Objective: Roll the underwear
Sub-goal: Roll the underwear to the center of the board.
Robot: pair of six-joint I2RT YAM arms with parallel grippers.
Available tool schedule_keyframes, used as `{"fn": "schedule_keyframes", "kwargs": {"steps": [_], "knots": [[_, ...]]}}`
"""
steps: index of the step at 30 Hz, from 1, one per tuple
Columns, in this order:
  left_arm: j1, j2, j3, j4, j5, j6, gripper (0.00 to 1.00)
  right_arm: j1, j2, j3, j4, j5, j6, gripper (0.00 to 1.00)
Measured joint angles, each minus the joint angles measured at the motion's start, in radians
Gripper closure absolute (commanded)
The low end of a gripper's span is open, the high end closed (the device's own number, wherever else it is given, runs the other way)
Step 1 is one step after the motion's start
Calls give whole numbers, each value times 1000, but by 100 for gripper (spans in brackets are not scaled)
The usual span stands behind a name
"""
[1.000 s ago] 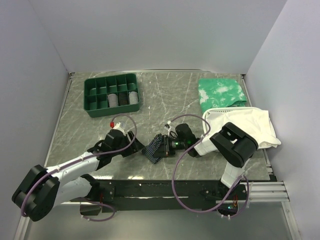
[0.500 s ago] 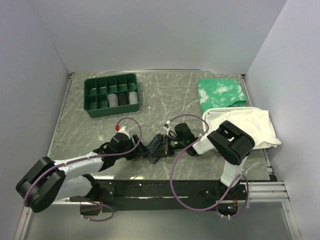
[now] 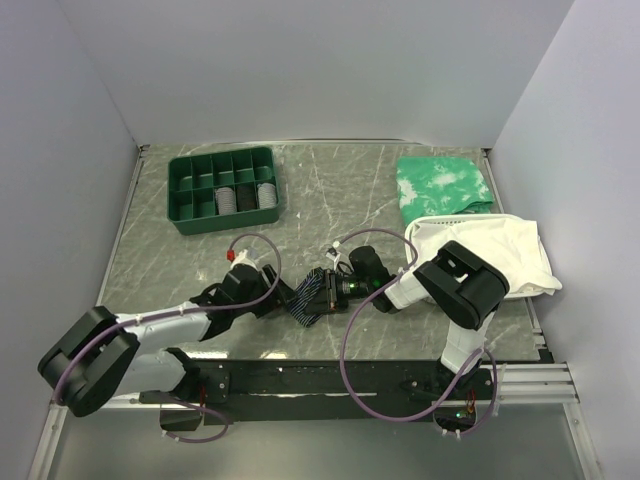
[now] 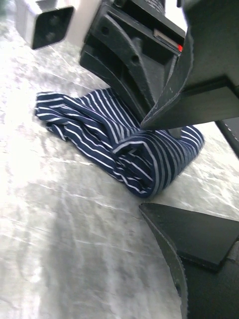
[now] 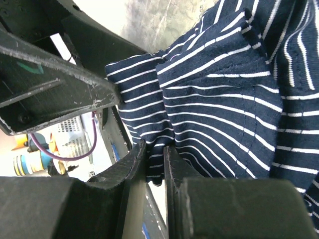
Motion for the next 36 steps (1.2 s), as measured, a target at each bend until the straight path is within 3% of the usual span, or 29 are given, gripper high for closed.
{"fn": "schedule_keyframes", "kwargs": {"steps": [6, 9, 10, 12, 13, 18, 22, 28, 36], "knots": [[0, 55, 5, 64, -5, -17, 44, 0, 0, 0, 2, -2, 0, 84], [-3, 70, 4, 80, -7, -23, 56, 0, 0, 0, 3, -3, -1, 82], [-5, 75, 3, 81, -9, -24, 63, 0, 0, 0, 3, -3, -2, 78], [-5, 84, 2, 87, -11, -31, 67, 0, 0, 0, 3, -5, -5, 68], [-5, 89, 2, 92, -12, -33, 69, 0, 0, 0, 2, -6, -8, 58], [-8, 98, 3, 103, -13, -32, 72, 3, -61, 6, -86, 13, -51, 39], [-13, 93, 28, 61, -23, -12, 71, 23, -248, 27, -324, 144, -159, 32], [-18, 74, 99, -66, -31, 40, 69, 97, -508, 138, -628, 449, -336, 30], [-19, 146, 269, -251, -17, 71, 70, 320, -522, 165, -796, 773, -439, 30]]}}
